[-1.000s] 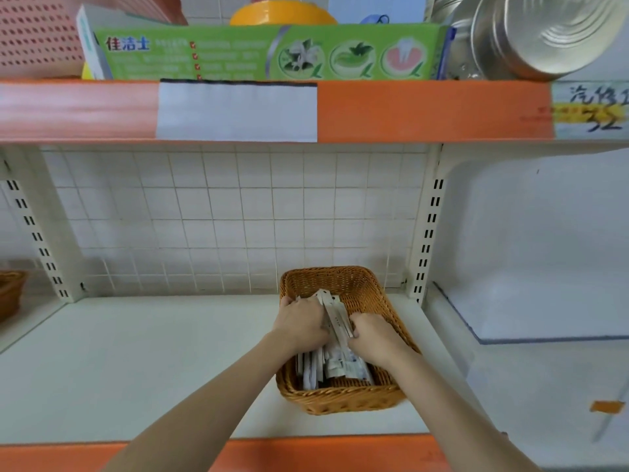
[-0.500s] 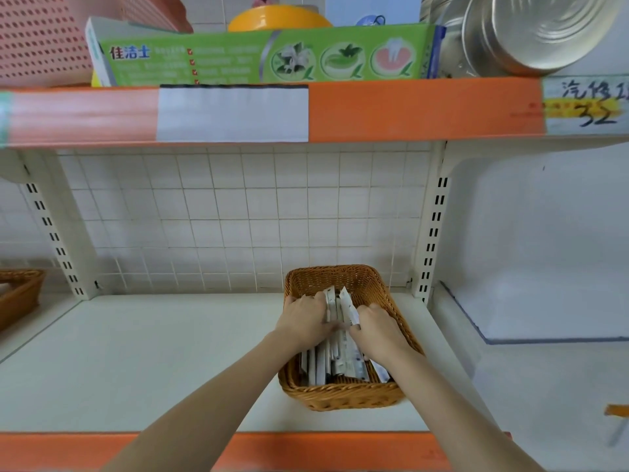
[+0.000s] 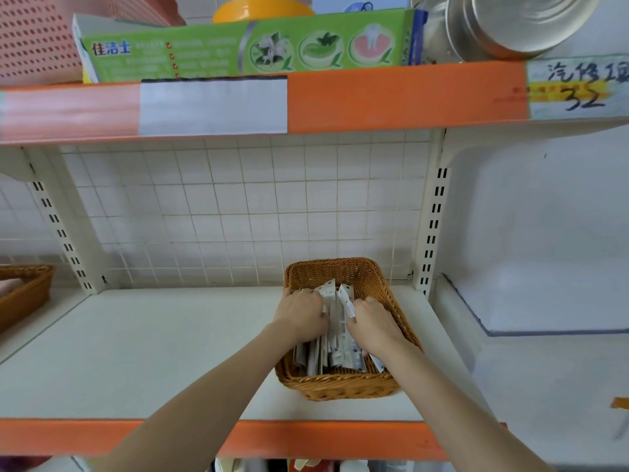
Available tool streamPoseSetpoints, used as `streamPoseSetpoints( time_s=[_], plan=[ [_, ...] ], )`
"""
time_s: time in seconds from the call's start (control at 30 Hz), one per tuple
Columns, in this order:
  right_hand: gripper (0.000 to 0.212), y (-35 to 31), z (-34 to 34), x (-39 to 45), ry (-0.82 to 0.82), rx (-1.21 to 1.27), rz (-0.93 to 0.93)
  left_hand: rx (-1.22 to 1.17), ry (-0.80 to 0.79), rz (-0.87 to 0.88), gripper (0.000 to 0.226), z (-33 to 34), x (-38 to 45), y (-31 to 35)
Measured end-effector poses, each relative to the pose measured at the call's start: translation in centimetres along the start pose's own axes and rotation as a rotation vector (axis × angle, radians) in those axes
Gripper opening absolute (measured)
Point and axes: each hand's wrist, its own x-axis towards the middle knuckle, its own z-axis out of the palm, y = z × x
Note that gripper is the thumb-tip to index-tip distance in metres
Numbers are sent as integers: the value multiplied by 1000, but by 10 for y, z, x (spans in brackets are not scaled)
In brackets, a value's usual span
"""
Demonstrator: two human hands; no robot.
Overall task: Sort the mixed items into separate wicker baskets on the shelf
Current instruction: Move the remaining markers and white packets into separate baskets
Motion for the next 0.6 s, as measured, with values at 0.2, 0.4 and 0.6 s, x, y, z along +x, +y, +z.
streamPoseSetpoints(
  time_s=[0.2, 0.4, 0.6],
  plan=[
    [43, 0, -1, -1, 36, 53, -23, -162, 57, -34, 29, -5, -2, 2],
    [39, -5, -12, -2, 85, 101, -57, -422, 124, -149, 18, -16, -5, 8],
    [37, -33, -26, -4, 80, 162, -124, -542, 206, -152, 22, -41, -18, 12]
  ],
)
